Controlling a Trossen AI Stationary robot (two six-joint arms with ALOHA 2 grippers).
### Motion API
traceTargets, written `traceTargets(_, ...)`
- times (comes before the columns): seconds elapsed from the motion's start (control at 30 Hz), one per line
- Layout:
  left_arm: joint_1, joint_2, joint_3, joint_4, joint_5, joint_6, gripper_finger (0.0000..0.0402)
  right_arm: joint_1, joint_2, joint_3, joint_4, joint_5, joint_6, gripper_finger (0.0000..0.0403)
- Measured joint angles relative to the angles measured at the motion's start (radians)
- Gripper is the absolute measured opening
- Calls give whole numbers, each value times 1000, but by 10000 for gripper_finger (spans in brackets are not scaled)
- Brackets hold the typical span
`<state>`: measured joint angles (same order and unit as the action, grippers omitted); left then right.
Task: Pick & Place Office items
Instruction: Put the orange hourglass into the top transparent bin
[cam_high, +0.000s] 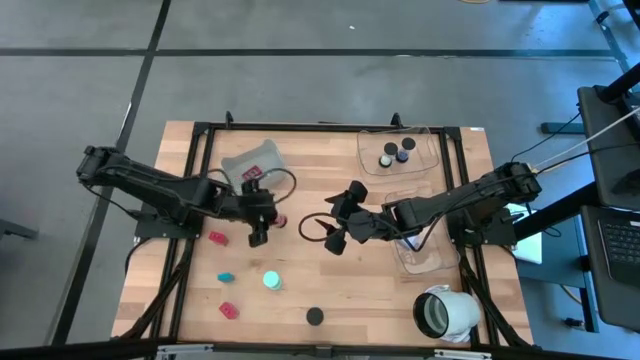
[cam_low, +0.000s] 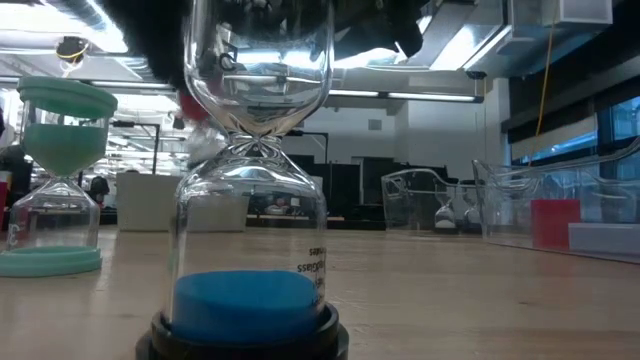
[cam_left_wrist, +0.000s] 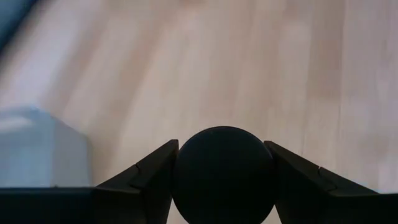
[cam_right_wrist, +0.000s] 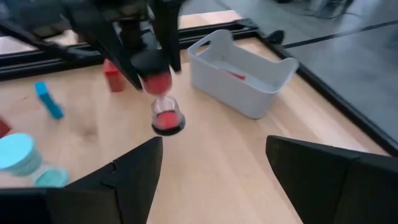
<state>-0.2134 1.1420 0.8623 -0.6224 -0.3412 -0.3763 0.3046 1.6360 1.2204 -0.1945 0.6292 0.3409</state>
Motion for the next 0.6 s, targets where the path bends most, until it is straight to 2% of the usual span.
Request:
traceTargets(0.13,-48,-73,33,79,-132,-4,210,0,0,0,4,57,-11,288)
traceTargets(0.37,-211,-168,33,274,-430,67,210,7,0,0,84,148,-203,288)
traceTargets(0.47,-285,-173,33,376,-541,139,210,8,-1,0,157,139,-273,288)
traceTargets(0.6,-354,-169,33,526,-583,243,210,7,-1,0,244,57,-349,288)
